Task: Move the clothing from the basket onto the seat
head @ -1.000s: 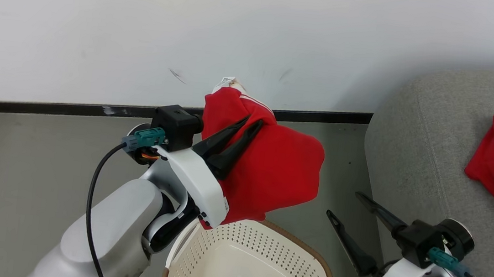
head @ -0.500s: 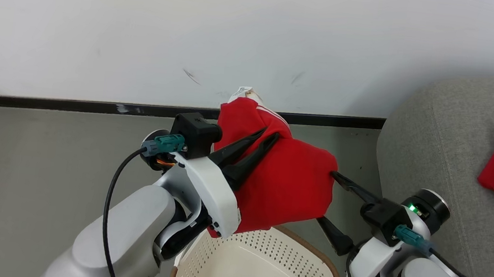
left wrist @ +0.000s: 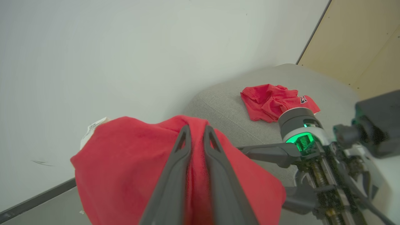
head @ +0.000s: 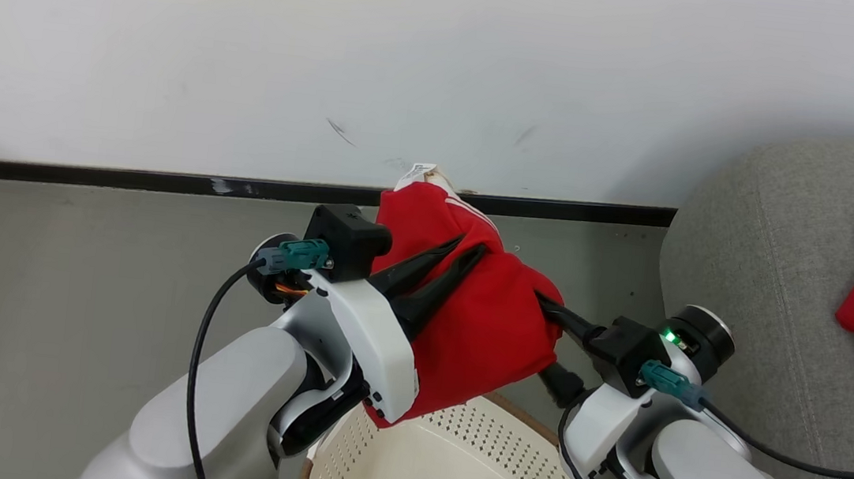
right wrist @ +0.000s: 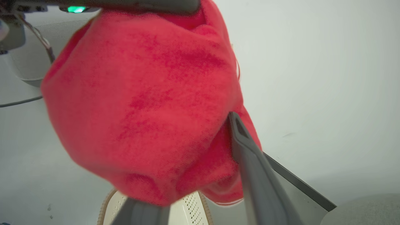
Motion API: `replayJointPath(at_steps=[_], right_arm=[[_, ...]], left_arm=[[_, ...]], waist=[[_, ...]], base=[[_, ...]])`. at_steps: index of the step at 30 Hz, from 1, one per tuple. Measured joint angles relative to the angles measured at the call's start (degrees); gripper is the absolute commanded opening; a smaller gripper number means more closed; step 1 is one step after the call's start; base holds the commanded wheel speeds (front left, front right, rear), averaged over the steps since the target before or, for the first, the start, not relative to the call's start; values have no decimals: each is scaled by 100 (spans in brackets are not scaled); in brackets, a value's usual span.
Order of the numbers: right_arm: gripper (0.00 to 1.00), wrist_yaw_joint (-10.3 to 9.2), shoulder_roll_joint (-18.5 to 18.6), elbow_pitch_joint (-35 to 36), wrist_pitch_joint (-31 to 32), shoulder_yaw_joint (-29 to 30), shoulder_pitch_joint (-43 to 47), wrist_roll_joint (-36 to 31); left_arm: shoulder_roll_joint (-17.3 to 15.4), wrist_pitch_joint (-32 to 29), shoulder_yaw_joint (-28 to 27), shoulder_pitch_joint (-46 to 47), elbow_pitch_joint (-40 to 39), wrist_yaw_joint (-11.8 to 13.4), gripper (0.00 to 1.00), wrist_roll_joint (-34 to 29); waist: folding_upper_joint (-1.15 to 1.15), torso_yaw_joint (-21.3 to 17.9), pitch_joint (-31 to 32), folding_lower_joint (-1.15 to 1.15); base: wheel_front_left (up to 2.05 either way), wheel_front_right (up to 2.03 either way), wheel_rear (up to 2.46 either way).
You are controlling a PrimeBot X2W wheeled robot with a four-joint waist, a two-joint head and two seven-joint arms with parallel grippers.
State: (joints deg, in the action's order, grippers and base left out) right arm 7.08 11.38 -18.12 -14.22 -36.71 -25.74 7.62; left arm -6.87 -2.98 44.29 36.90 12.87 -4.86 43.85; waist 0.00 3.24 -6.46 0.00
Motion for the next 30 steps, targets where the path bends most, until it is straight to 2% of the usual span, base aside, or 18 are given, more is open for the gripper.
replayJointPath(at_steps=[8,17,18,19,20,21,30], right_arm=[[0,0,-38,-209,-14,14,-148,102],[0,0,-102,-115,-14,383,-171,426],[0,0,-109,-96,-14,423,-171,438],[0,0,-110,-85,-14,459,-167,443],[0,0,-110,-70,-14,500,-154,444],[0,0,-110,-56,-14,546,-145,450],[0,0,-112,241,-14,1179,-20,609]], left_arm=[[0,-29,-2,-2,12,1,0,0],[-31,-22,-74,-1,12,67,0,1],[-35,-22,-69,-2,12,67,4,1],[-35,-22,-68,-2,12,67,42,1],[-33,-22,-66,-2,12,67,89,1],[-32,-22,-66,-2,10,67,100,1],[-58,4,-67,-5,-18,76,100,0]], waist=[[0,0,-13,0],[0,-31,-13,0],[0,-38,-13,0],[0,-46,-14,0],[0,-55,-16,0],[0,-64,-18,0],[0,-167,-46,0]], base=[[0,0,0],[0,0,0],[0,0,0],[0,0,0],[0,0,0],[0,0,0],[0,0,0]])
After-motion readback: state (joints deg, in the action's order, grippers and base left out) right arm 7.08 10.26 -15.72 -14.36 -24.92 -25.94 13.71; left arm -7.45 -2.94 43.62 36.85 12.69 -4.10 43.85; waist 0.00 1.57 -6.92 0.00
